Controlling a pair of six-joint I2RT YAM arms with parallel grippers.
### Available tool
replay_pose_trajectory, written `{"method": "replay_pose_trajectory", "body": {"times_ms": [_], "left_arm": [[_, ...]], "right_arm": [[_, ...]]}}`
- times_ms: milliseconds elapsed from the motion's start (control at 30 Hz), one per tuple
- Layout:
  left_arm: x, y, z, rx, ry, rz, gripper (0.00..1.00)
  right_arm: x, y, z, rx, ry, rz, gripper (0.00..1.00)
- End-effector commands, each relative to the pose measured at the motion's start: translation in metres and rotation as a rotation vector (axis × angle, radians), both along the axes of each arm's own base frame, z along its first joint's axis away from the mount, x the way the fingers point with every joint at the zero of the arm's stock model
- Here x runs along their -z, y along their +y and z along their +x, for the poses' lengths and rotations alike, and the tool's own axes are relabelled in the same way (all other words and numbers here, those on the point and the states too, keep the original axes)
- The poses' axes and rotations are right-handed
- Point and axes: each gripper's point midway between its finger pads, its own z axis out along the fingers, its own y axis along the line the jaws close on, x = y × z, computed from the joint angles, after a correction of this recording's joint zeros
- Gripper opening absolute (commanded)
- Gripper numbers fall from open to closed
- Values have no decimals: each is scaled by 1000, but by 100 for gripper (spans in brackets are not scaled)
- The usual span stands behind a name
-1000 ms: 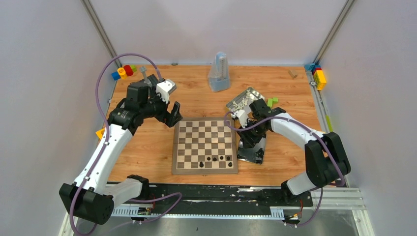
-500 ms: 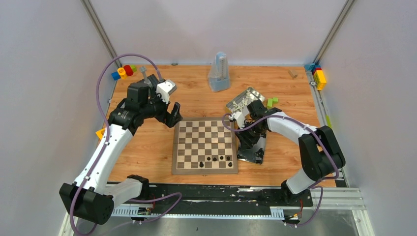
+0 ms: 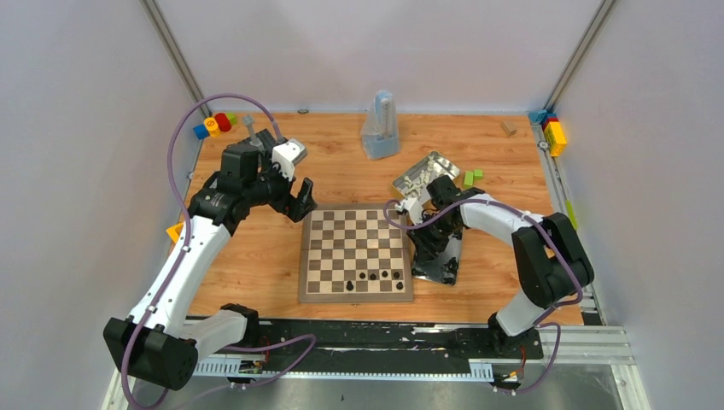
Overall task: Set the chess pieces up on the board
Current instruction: Pick up the chess piece from the storage box, then place the chess piece on the chessboard.
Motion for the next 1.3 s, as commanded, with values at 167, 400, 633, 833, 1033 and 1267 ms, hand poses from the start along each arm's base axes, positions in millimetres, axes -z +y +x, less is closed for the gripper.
{"method": "replay_pose_trajectory", "body": {"times_ms": [167,400,633,833,1033,1267], "left_arm": [[-12,1,3,13,-64,-4,100],[-12,2,2,13,-67,0,100],[-14,2,2,16,-75,1,100],[-16,7,2,-5,-89,22,100],[-17,30,9,-130,-92,79,100],[-30,70,16,-307,-79,63,100]], "right_arm": [[1,13,0,-60,-4,39,25],[-10,12,3,-64,-21,37,9],[-32,9,2,-69,-35,25,0],[-58,19,-6,-123,-43,-46,0],[-78,47,-19,-239,-95,-204,1],[-83,79,-23,-402,-143,-391,2]]}}
